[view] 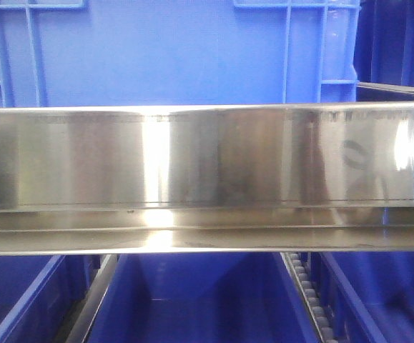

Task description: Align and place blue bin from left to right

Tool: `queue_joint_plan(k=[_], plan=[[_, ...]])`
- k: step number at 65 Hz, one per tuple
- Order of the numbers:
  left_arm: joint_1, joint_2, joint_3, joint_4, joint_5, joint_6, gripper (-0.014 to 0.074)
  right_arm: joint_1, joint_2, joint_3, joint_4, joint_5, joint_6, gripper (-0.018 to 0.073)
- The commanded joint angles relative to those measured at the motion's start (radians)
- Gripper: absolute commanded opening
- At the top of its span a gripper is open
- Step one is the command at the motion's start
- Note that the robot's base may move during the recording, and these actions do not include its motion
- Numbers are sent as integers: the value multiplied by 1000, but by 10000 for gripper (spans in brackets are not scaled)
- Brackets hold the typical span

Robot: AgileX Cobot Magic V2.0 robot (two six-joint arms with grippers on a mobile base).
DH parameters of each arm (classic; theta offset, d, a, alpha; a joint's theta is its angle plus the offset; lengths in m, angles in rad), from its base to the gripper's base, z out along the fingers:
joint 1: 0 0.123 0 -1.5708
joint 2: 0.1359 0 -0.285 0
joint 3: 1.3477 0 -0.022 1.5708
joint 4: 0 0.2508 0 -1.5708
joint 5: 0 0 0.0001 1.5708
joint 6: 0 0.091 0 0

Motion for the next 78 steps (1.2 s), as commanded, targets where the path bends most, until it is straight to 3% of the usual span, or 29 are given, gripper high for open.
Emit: queue_joint_plan(k=[1,35,58,68,74,78], plan=[[-2,-3,-3,-7,-20,-1,-111,-5,-4,0,3,-18,-8,-71],[-2,-3,-3,4,-25,-1,-111,-5,-4,0,3,-27,-8,-71],[0,-3,-3,4,-177,-1,-111,-5,-4,0,3,-113,-8,-71],[0,-3,-3,-31,-255,-1,-111,-5,-4,0,3,-159,-8,-71],[0,-3,-32,-33,-267,-1,-111,-5,-4,-58,3,-140,-8,-71],[0,-3,-91,-33,-217,-1,-110,-5,-4,-154,3,-48,-8,-71]])
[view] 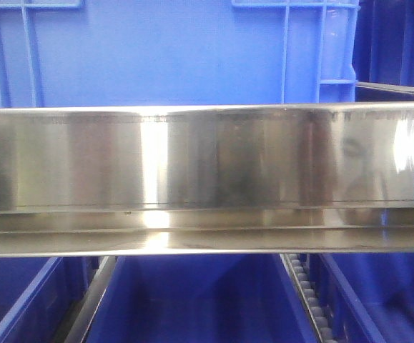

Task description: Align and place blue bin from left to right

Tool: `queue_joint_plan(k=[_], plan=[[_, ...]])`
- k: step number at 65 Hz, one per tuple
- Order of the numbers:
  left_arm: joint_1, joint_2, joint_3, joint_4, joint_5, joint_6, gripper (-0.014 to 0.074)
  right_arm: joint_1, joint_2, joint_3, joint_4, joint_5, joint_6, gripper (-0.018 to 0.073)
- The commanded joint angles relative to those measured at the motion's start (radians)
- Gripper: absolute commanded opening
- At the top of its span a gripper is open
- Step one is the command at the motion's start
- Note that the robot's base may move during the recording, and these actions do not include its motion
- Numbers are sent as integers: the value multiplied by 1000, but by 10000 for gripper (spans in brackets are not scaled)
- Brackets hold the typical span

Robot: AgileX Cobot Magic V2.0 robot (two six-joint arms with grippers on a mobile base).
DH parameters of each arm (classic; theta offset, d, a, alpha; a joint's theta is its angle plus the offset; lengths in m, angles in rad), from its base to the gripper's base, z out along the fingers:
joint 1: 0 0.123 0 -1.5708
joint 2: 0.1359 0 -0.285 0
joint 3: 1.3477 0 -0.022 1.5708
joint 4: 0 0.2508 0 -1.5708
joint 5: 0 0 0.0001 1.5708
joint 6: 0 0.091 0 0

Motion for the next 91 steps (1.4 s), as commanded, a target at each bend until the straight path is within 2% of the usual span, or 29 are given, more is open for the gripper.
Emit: queue_joint_plan(k=[1,7,13,20,26,32,36,43,49,54,63,67,75,91], plan=[[0,-3,-101,-7,20,-1,-108,-5,-2,-113,3,54,-6,-71],[0,-3,-248,24,183,-1,-60,-5,-2,-266,3,215,-6,-66],[0,49,-412,63,373,-1,58,-5,35,-424,3,345,-6,-65],[0,137,-569,77,512,-1,233,-5,96,-547,4,387,-6,-65],[0,224,-670,77,542,-1,362,-5,146,-621,8,387,-6,-31],[0,321,-733,74,539,-1,424,-5,180,-667,11,387,-6,141],[0,380,-766,72,539,-1,442,-5,207,-688,11,387,-6,335],[-32,468,-812,42,536,-1,464,-5,250,-714,12,389,-6,578],[-102,526,-838,35,531,-1,483,-5,295,-749,76,406,-8,568],[-184,583,-867,27,543,-1,509,-5,350,-790,191,449,-48,568],[-324,716,-974,23,616,-1,563,24,482,-885,482,515,-297,568],[-353,773,-1024,19,639,-3,563,59,533,-921,532,520,-395,568],[-359,901,-1155,9,706,-9,563,116,670,-1021,532,610,-404,568],[-276,1128,-1422,-27,921,-44,563,174,951,-1285,532,856,-404,549]])
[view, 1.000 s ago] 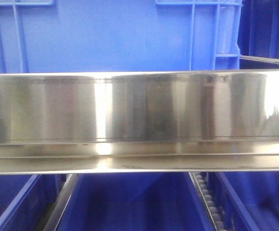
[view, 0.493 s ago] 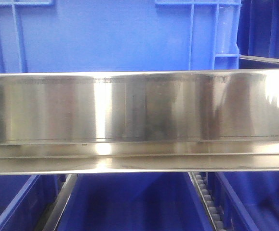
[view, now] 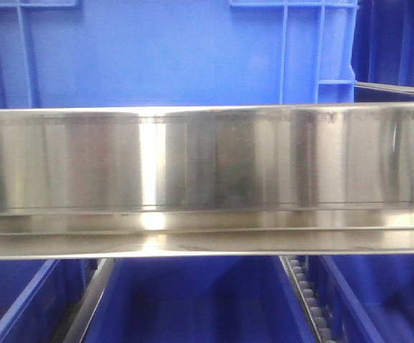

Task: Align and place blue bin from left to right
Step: 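Close both grippers on opposite side walls of the blue bin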

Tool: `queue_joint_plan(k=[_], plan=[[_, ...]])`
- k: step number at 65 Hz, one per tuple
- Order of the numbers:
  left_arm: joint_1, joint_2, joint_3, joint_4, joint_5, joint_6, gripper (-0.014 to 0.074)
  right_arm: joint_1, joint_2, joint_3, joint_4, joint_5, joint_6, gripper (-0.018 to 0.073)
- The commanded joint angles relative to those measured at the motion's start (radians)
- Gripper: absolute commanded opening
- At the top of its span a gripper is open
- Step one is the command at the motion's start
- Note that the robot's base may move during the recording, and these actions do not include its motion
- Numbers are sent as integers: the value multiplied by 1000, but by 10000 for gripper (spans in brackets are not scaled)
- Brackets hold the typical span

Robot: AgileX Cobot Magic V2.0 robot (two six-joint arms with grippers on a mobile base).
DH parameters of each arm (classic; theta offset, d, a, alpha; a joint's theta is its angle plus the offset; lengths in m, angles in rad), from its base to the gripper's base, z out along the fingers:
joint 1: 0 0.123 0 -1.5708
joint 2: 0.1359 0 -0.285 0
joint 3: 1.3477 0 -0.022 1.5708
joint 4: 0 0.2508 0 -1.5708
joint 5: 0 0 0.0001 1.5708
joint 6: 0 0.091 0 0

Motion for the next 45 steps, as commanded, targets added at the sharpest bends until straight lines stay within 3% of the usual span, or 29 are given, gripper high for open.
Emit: queue_joint_plan(k=[1,7,13,31,37,41,45], plan=[[41,78,-92,-25,83,-22,563,21,85,-88,9,61,-12,545],[87,145,-166,-40,138,-35,561,48,191,-190,-29,82,-8,497],[134,200,-205,-42,169,-35,561,81,291,-297,-131,119,47,467],[174,277,-219,-53,171,-35,561,287,554,-563,-662,332,467,474],[174,316,-272,-53,217,-35,561,318,630,-644,-691,391,558,533],[174,347,-320,-46,268,-35,561,320,683,-695,-688,412,571,579],[174,387,-378,-26,319,-35,561,320,729,-751,-688,412,573,569]])
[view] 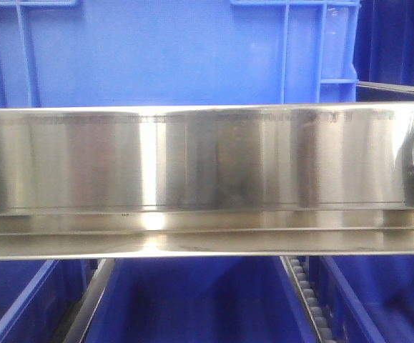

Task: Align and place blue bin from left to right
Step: 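Close both grippers on opposite side walls of the blue bin, then lift the blue bin up off the shelf with both grippers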

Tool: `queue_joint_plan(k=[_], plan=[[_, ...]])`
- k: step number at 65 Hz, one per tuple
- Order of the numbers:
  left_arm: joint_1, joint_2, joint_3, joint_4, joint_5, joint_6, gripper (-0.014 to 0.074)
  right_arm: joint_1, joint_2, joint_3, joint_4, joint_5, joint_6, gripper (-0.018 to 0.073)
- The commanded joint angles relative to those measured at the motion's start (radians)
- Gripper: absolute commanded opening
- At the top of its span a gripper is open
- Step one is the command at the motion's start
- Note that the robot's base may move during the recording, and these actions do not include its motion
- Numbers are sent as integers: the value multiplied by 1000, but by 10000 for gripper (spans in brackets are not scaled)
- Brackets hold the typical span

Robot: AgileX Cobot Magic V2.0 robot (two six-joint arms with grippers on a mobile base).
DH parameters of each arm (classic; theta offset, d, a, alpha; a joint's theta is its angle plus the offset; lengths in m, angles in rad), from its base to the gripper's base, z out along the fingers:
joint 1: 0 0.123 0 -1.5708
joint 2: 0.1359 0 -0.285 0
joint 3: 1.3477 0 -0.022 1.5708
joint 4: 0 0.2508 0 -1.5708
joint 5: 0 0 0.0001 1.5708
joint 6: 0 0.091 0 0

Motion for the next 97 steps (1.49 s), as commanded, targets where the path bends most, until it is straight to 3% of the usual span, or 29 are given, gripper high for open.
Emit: queue_joint_plan(k=[1,17,33,60,68,75,82,88,97], plan=[[2,47,-80,18,73,-6,561,2,58,-76,-33,8,29,570],[2,206,-233,58,193,-6,561,2,174,-164,-35,8,29,570],[2,299,-249,67,193,-12,561,-11,264,-164,-37,8,83,570],[2,365,-249,67,189,-12,561,-20,348,-164,-37,-5,85,568],[2,365,-249,67,191,-12,540,-20,354,-164,-37,-9,85,468],[2,365,-252,67,191,-12,411,-20,354,-164,-37,-9,85,246],[2,365,-251,67,186,-12,132,-20,354,-164,-37,-2,85,-74],[2,365,-251,67,184,-12,-109,-20,354,-164,-37,-2,87,-61],[2,365,-251,65,181,-12,-111,-20,354,-164,-39,-4,87,-69]])
